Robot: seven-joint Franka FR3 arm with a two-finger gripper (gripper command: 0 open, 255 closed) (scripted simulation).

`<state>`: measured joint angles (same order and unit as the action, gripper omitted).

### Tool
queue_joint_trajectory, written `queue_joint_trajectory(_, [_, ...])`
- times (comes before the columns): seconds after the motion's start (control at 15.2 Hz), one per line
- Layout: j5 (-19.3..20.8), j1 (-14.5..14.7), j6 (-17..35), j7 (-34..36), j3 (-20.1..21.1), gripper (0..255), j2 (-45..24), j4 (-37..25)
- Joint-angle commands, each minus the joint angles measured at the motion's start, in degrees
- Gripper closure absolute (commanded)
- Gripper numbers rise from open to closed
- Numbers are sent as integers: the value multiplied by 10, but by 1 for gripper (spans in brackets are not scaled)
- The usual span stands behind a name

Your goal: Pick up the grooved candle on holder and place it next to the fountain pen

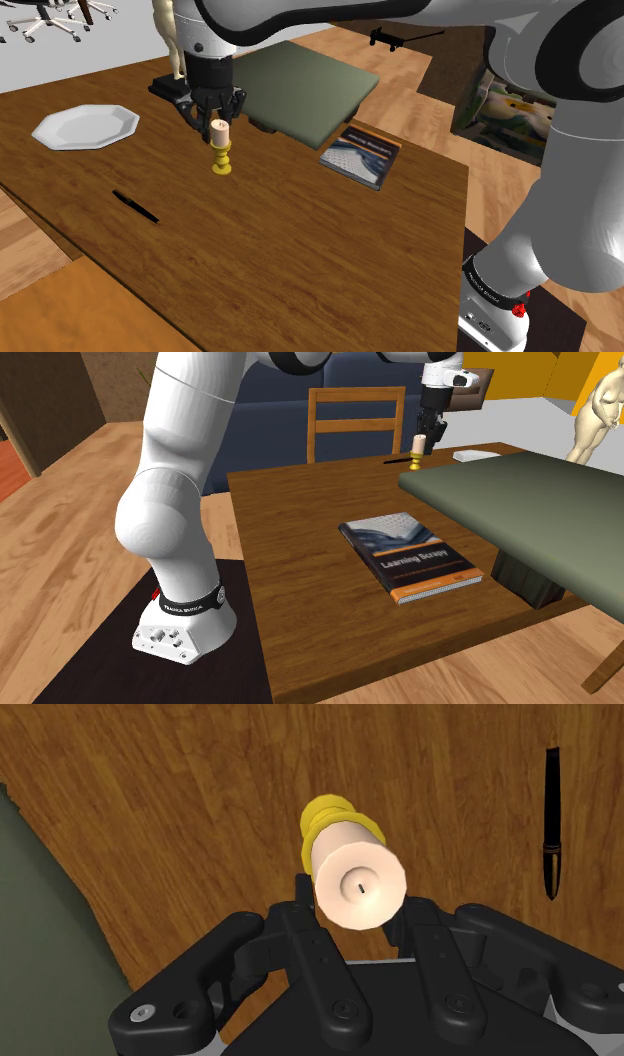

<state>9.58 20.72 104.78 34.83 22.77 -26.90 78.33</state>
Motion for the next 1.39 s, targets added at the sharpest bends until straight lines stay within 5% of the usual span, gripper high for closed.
queue_joint_trajectory(0.0, [0,-1,7,1,0,255,1,8])
queue_joint_trajectory(0.4, [0,-1,7,1,0,255,0,8])
queue_joint_trajectory(0.46, [0,-1,7,1,0,0,0,8])
queue_joint_trajectory(0.79, [0,-1,7,1,0,0,0,8])
queue_joint_trajectory(1.06, [-2,6,-65,-3,2,0,2,-65])
queue_joint_trajectory(1.32, [-2,6,-65,-3,2,0,2,-65])
